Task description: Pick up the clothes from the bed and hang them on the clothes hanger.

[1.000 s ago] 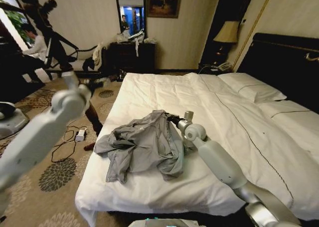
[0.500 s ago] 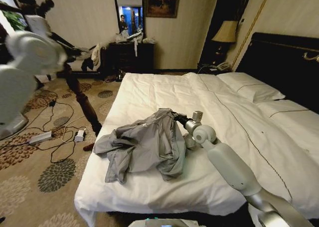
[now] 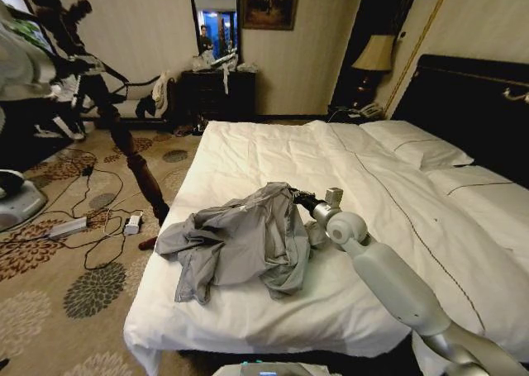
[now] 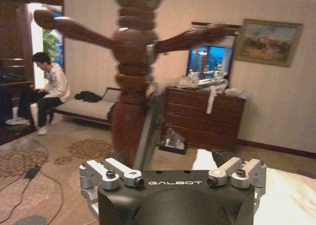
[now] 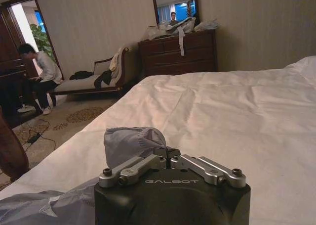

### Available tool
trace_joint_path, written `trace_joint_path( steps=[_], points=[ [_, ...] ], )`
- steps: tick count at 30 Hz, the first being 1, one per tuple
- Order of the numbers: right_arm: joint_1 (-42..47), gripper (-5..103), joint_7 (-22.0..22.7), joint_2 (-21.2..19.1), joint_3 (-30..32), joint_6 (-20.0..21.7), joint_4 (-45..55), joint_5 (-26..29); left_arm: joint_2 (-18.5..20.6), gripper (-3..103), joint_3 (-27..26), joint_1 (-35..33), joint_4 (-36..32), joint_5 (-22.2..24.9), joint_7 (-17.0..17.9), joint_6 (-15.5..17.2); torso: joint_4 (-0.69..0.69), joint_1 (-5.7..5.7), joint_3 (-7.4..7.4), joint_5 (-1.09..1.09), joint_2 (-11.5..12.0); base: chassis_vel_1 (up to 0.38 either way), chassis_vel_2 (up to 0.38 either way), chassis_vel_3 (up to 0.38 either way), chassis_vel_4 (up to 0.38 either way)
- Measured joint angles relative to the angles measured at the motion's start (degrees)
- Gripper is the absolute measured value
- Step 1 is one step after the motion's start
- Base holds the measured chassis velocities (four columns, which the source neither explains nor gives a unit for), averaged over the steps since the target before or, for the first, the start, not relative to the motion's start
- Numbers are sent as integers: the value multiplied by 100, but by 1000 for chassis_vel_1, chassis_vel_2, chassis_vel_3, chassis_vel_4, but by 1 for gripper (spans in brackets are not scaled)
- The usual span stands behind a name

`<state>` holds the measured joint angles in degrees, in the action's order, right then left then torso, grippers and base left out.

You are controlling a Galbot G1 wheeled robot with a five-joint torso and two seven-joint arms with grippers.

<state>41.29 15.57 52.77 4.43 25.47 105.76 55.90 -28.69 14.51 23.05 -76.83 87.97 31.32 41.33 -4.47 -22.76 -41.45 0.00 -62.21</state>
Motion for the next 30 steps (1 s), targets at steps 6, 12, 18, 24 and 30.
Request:
trace_joint_path(
  steps=[6, 12, 18, 24, 30],
  points=[
    [52, 0, 2, 15, 5, -15, 21, -13, 58, 98, 104, 125, 408, 78, -285, 77, 3, 1, 1, -1, 0, 0, 0, 0, 0],
    [141, 0, 32, 76, 12, -18, 54, -10, -92, 98, 355, 333, 933, 78, -526, 87, 1, -1, 0, -2, 0, 0, 0, 0, 0],
    [188, 0, 35, 50, 63, -29, 84, 14, -537, 98, 768, 766, 1525, 101, -703, 88, -2, 0, 0, 2, 0, 0, 0, 0, 0],
    [242, 0, 36, 16, 141, -33, 111, 27, -876, 88, 1175, 1108, 2163, -121, -766, 89, 4, 0, 0, 0, 0, 0, 0, 0, 0],
    [345, 0, 35, -26, 206, -42, 135, 27, -1233, 79, 1363, 1336, 2761, -239, -887, 88, -1, -1, 0, 1, 0, 0, 0, 0, 0]
  ],
)
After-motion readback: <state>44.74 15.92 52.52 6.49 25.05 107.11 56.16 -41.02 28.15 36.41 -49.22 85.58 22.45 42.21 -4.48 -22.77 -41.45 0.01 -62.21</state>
